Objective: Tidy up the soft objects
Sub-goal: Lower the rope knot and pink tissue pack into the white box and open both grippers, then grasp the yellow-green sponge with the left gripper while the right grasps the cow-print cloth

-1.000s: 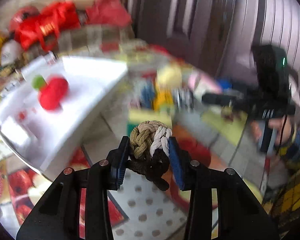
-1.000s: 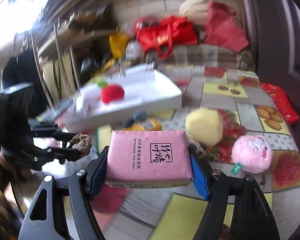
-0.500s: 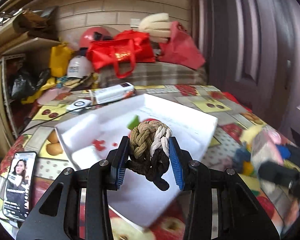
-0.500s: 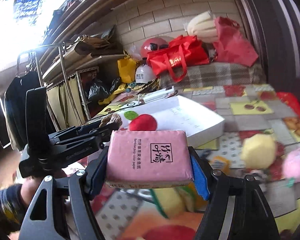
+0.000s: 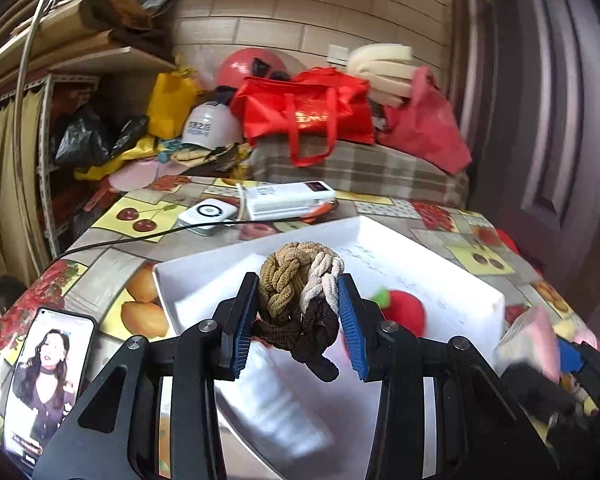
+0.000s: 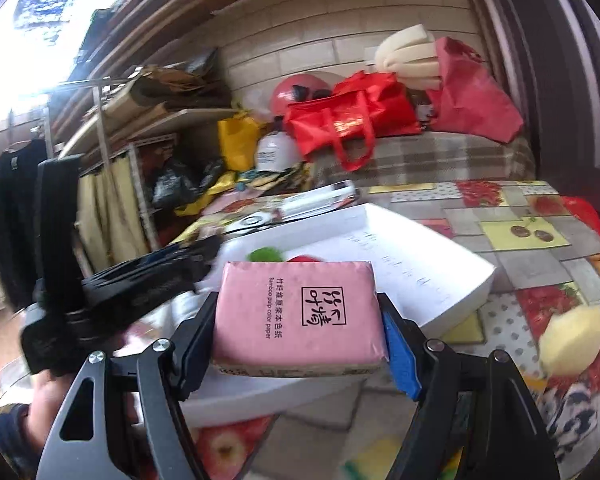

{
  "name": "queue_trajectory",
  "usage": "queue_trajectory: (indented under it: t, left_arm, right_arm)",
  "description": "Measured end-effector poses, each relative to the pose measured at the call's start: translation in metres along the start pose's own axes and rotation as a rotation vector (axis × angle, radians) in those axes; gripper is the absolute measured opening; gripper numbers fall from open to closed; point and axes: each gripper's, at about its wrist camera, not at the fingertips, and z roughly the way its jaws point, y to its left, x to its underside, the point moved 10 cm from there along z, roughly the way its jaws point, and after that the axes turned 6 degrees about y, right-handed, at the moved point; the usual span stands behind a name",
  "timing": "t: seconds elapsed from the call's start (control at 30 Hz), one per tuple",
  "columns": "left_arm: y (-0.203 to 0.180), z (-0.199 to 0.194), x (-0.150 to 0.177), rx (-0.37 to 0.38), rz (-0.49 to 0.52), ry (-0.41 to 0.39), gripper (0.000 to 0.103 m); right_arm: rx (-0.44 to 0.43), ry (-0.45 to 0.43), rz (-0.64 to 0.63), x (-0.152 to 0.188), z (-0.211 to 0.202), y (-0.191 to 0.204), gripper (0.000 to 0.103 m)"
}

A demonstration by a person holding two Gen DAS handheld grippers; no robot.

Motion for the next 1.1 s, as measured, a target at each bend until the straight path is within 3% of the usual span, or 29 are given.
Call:
queue_trajectory:
  t: [0.23, 0.5, 0.67, 0.77, 0.83, 0.87, 0.93, 1.1]
  left_arm:
    - [0.013, 0.024, -0.009, -0.007, -0.061, 0.027, 0.039]
    - [-0.002, 0.038, -0.011, 0.035, -0.046, 0.056, 0.039]
    - [-0.002, 0.038, -0.011, 0.05, -0.05, 0.058, 0.04]
    - [-0.006, 0.034, -0.013, 0.051, -0.033, 0.036, 0.057]
    - [-0.008, 0.031, -0.014, 0.048, -0.02, 0.021, 0.092]
    - [-0.009, 0.03, -0.015, 0.043, -0.012, 0.013, 0.098]
    - [-0.006, 0.026, -0.016, 0.015, -0.013, -0.006, 0.103]
    - [-0.001, 0.018, -0.018, -0.004, -0.025, -0.049, 0.103]
  right_arm:
    - [0.101, -0.003, 0.101, -0.019, 0.027, -0.044, 0.074]
    - [0.135, 0.051, 0.21, -0.026, 0.06, -0.069, 0.075]
    - [0.147, 0.075, 0.213, -0.024, 0.065, -0.07, 0.075]
    - [0.151, 0.082, 0.189, -0.025, 0.067, -0.065, 0.084]
    - [0.167, 0.072, 0.172, -0.027, 0.066, -0.063, 0.087]
    - [0.172, 0.063, 0.16, -0.028, 0.065, -0.061, 0.096]
    - [0.199, 0.039, 0.153, -0.031, 0.06, -0.062, 0.103]
    - [0.179, 0.006, 0.163, -0.036, 0.053, -0.063, 0.103]
